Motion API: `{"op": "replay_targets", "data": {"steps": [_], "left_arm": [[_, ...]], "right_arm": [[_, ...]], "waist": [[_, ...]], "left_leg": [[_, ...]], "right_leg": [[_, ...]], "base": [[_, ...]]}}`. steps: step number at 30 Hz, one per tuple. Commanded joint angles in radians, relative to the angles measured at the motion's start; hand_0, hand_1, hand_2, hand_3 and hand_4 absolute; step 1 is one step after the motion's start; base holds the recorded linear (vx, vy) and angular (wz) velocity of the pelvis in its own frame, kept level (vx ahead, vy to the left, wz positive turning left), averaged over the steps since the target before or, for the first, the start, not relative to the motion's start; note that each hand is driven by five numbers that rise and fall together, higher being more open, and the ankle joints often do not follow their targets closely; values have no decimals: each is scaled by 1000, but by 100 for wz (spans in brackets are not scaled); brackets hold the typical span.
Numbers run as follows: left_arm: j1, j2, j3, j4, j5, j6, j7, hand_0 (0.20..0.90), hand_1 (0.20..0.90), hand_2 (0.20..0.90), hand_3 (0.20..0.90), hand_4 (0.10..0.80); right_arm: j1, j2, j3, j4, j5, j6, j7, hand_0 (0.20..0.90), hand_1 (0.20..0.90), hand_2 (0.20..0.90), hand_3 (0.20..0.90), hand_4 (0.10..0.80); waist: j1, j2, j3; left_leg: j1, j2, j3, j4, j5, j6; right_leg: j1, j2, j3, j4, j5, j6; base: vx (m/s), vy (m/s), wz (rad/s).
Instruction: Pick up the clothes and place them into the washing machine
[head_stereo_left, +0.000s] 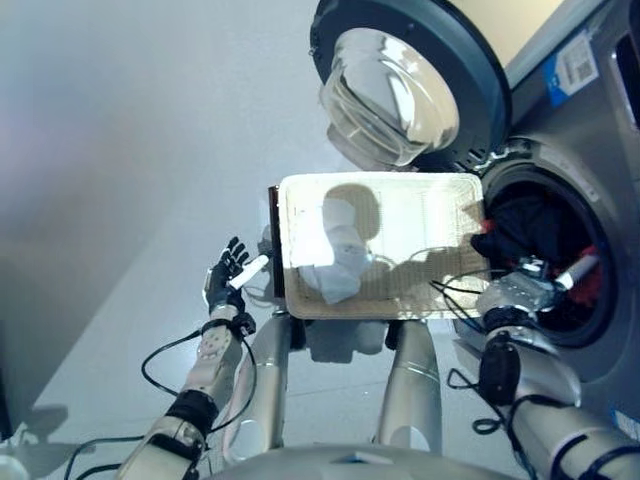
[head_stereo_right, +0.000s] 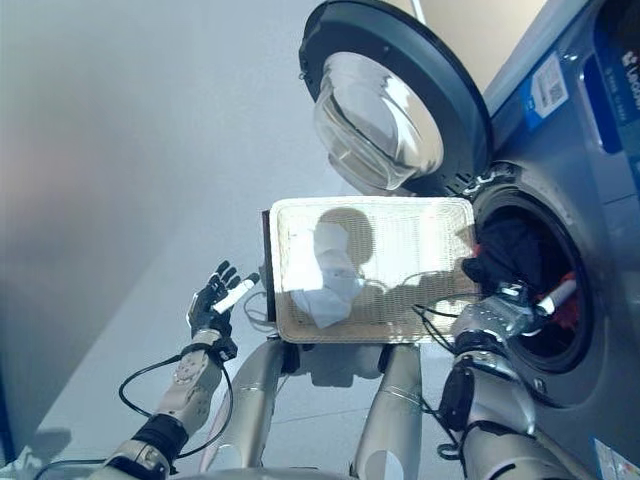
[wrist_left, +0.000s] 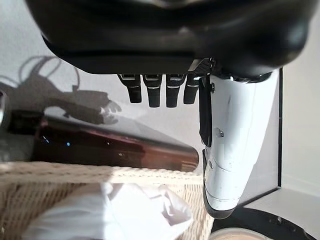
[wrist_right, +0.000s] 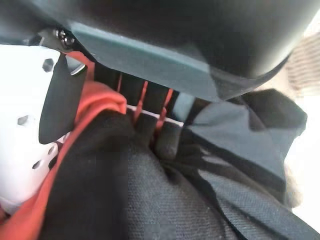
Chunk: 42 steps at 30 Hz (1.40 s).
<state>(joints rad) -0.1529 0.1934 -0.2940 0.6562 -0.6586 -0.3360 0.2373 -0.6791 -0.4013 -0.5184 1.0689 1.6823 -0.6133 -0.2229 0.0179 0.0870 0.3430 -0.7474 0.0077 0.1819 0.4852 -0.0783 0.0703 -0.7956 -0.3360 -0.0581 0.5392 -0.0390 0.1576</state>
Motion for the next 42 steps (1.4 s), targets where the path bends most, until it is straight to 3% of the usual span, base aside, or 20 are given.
{"op": "replay_targets", "data": {"steps": [1,6,18,28,42], "left_arm": [[-5,36,5,-90,15,-63,-11,900,900,900,900,800],[-12,38,-5,-91,13,-58,0,900,900,900,900,800],[12,63,0,-153,15,-59,-9,900,900,900,900,800],[31,63,-6,-188,-1,-65,-14,900,900,900,900,800],[59,83,17,-208,-7,-74,-15,900,900,900,900,800]], "right_arm": [[7,-175,-5,-24,-43,-116,18,200,200,200,200,300],[2,-174,-23,-14,-6,-152,1,200,200,200,200,300],[-2,-202,-35,94,-23,-95,-52,200,200,200,200,300],[-17,-300,-62,-23,-106,-204,-143,200,200,200,200,300],[-11,-376,-75,-43,-157,-234,-184,200,200,200,200,300]], "waist": [[2,25,-57],[-2,25,-68],[8,38,-85],[-4,52,-89],[-7,45,-105]], "left_leg": [[13,37,-76,30,-62,-96],[-5,36,-76,39,-66,-96],[-27,33,-64,51,-73,-91],[-29,33,-59,45,-70,-94],[-39,43,-54,57,-75,-95]], "right_leg": [[-4,32,14,2,32,-17],[-28,33,21,19,25,-21],[-62,30,35,44,18,-22],[-70,36,44,47,12,-25],[-83,45,51,60,7,-28]], "base": [[21,1,4],[4,-1,1],[0,0,0],[0,0,0],[-3,-5,-3]]}}
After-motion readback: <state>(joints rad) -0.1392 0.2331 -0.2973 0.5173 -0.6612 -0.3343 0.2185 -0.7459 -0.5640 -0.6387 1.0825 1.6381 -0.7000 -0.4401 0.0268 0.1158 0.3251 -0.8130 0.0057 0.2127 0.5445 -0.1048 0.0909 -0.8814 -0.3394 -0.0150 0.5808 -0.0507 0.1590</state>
